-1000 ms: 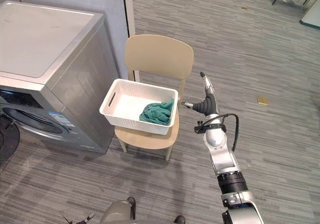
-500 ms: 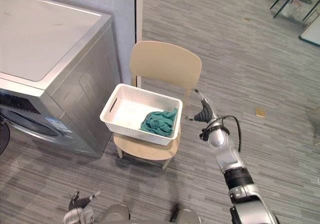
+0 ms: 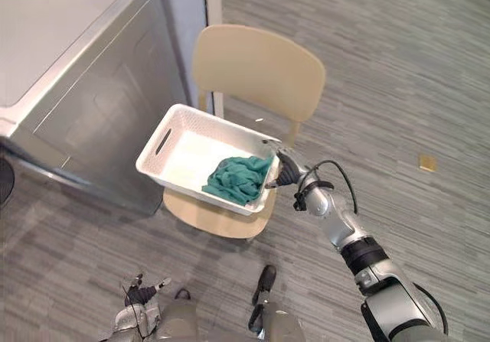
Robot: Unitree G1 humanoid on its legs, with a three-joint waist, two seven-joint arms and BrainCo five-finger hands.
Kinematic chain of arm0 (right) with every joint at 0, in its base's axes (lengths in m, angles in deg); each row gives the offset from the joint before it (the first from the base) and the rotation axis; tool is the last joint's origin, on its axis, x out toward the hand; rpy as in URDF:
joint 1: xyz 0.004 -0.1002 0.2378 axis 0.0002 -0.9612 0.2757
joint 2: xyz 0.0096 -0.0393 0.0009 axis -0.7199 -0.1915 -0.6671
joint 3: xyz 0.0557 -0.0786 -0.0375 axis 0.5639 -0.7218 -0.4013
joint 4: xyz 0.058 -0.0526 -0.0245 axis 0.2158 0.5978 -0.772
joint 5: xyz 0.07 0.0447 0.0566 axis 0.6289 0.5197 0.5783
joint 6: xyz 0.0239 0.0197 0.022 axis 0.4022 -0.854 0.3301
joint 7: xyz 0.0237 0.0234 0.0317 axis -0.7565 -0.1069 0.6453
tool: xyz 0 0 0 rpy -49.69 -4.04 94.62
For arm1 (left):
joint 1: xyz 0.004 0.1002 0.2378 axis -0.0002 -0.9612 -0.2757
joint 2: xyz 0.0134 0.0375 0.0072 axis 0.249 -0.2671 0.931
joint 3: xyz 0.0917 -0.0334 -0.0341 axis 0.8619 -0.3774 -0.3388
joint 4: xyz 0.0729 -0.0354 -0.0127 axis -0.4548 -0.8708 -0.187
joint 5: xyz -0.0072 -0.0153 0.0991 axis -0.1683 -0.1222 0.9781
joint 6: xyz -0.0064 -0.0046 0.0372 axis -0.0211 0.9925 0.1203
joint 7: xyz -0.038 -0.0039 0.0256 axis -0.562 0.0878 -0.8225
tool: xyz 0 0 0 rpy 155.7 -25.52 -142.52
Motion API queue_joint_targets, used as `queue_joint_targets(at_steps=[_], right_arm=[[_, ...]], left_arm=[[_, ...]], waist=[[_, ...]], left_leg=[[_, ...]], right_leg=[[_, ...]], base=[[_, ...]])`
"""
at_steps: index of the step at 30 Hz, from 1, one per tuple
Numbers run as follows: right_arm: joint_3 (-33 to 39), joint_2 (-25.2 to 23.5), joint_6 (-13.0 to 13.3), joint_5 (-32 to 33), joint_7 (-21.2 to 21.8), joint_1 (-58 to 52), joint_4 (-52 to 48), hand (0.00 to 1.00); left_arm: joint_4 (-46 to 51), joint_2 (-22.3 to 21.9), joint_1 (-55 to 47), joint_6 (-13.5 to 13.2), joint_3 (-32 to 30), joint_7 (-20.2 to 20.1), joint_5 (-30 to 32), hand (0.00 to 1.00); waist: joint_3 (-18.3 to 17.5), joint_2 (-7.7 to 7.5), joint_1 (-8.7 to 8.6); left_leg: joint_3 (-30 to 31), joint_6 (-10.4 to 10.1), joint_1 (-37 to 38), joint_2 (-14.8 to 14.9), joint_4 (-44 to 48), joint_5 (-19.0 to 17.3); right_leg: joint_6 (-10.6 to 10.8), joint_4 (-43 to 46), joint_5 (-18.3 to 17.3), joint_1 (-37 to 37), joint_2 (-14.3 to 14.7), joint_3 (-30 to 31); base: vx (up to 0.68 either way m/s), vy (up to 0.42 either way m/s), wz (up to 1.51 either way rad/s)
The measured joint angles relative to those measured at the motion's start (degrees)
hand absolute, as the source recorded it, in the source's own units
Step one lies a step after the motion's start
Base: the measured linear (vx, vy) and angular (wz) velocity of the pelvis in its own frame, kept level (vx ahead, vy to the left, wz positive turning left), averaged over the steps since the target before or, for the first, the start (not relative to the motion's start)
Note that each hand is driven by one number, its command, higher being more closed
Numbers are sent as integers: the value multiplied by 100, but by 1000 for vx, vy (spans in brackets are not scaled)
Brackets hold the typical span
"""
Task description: Pick up the laundry basket with both hands and put the clothes into the washing machine.
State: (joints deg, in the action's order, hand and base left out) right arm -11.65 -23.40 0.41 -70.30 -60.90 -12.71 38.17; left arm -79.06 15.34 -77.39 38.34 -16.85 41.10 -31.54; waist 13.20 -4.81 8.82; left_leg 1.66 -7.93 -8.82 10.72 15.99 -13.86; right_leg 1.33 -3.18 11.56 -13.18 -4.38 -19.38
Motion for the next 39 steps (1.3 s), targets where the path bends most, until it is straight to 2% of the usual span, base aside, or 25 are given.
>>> queue_joint_targets(at_steps=[2, 5, 9, 11, 18, 21, 23, 26, 36, 39], right_arm=[[-181, 2, 47, -2, 78, 245, 35, 0], [-479, 30, 150, -5, 83, 643, 172, 0], [-679, 199, 145, -85, 59, 1315, 559, 0], [-805, 454, 121, -246, -43, 1829, 783, 0], [-882, 871, 70, -697, -168, 2318, 1177, 0], [-880, 1224, 16, -807, -198, 2648, 1471, 0], [-877, 1530, -17, -870, -342, 2841, 1563, 0], [-877, 1713, -58, -913, -460, 2975, 1605, 0], [-1305, 1715, -145, -1085, -577, 3392, 2330, 0], [-1348, 1714, -198, -1099, -577, 3488, 2340, 0]], left_arm=[[2, 119, 90, -6, -36, 5, -87, 0], [1, 208, 79, -8, -47, 20, -178, 0], [132, 233, 166, -36, -44, 27, -342, 0], [201, 235, 347, -46, -36, 42, -515, 0], [608, 233, 542, -193, 91, 131, -807, 0], [852, 239, 556, -263, 351, 137, -897, 0], [953, 205, 571, -275, 554, 133, -951, 0], [1047, 187, 605, -282, 732, 130, -1013, 0], [1124, 6, 879, -411, 976, 132, -1538, 0], [1119, -64, 974, -415, 975, 133, -1569, 0]], waist=[[250, -32, 149], [466, -54, 189], [837, -76, 293], [1097, -80, 291], [1454, -31, 246], [1497, 10, 219], [1564, 95, 211], [1591, 139, 190], [1655, 249, 447], [1657, 253, 456]], left_leg=[[108, -33, -180, -23, 5, 20], [283, -42, -501, -90, 37, 98], [294, -44, -782, -110, 175, 95], [317, -46, -1121, -145, 337, 94], [394, -52, -1600, -180, 620, 93], [451, -75, -1801, -226, 653, 124], [475, -70, -1826, -260, 651, 134], [482, -57, -1950, -283, 679, 144], [560, -53, -2441, -346, 754, 218], [605, -54, -2567, -341, 805, 218]], right_leg=[[-26, -114, 103, -52, -9, -113], [-73, -121, 193, -249, -75, -268], [-114, -157, 339, -451, -93, -260], [-133, -241, 484, -656, -106, -254], [-111, -242, 620, -962, -129, -255], [-87, -244, 663, -1126, -161, -263], [-77, -245, 670, -1142, -186, -265], [-11, -246, 719, -1239, -210, -219], [109, -246, 809, -1666, -266, -115], [109, -246, 810, -1729, -262, -138]], base=[[-87, 16, 37], [-94, 10, 30], [-108, 22, 4], [-195, 54, 2], [-124, 95, 2], [-110, 158, 7], [-75, 166, 5], [-55, 157, 2], [-71, 122, 4], [-76, 80, 6]])
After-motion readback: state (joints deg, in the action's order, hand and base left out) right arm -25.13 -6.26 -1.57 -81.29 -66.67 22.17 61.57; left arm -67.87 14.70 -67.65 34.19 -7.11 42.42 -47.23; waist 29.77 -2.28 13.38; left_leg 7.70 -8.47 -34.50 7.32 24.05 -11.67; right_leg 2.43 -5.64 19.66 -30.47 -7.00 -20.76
